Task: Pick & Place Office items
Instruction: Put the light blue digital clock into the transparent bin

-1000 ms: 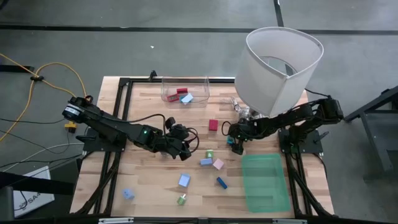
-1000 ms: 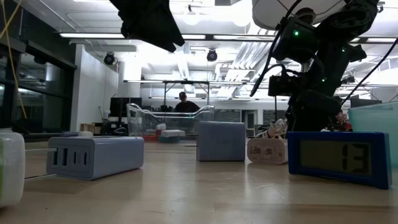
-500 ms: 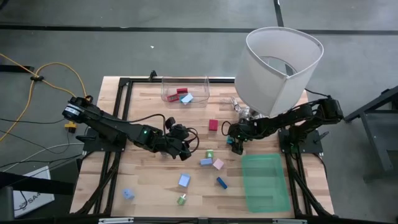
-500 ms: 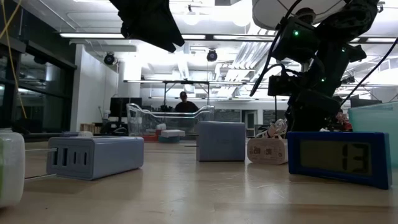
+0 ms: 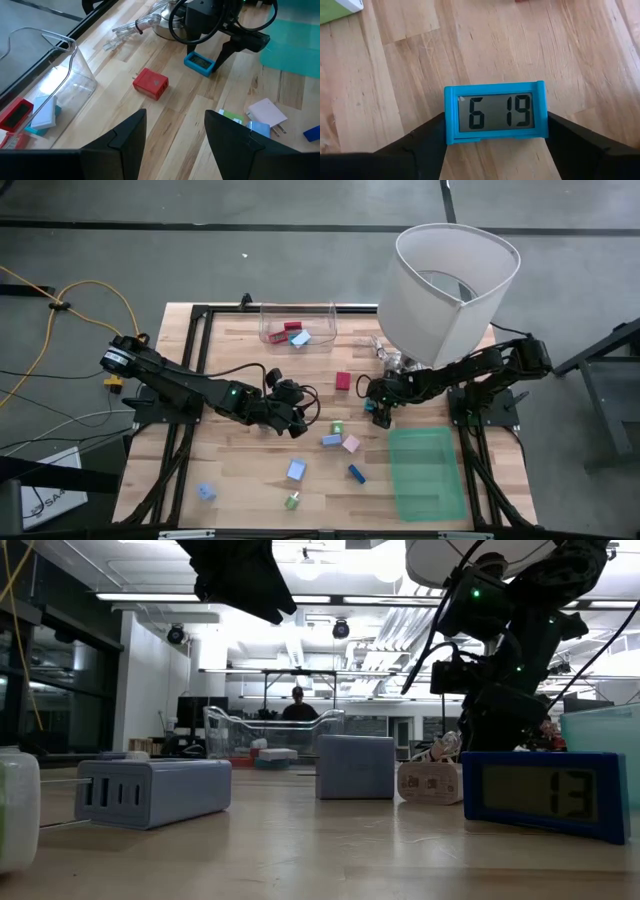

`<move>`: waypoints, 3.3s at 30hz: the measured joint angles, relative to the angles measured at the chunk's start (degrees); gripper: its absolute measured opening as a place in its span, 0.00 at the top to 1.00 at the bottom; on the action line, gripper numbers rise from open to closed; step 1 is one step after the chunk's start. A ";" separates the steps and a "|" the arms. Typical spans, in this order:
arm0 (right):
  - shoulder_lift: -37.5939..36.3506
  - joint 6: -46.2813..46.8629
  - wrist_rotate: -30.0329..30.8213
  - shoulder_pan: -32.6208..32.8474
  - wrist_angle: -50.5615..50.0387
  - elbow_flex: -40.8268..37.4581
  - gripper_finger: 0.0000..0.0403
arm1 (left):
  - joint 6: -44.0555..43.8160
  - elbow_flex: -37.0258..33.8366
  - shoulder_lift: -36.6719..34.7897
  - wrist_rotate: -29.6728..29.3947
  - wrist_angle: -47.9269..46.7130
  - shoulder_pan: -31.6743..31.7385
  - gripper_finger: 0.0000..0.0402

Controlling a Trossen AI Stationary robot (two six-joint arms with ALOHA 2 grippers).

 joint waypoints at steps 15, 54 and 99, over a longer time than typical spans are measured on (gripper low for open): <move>-0.52 -1.52 -0.60 1.29 5.55 -0.11 0.29 | 0.00 0.00 0.02 -0.02 -0.02 0.00 0.52; -7.65 -5.55 -0.55 15.04 30.32 0.07 0.30 | 0.00 0.04 0.00 -0.02 2.39 0.00 0.52; -7.61 -10.04 4.24 17.53 32.79 0.07 0.31 | -0.04 0.04 0.02 4.88 5.07 0.22 0.52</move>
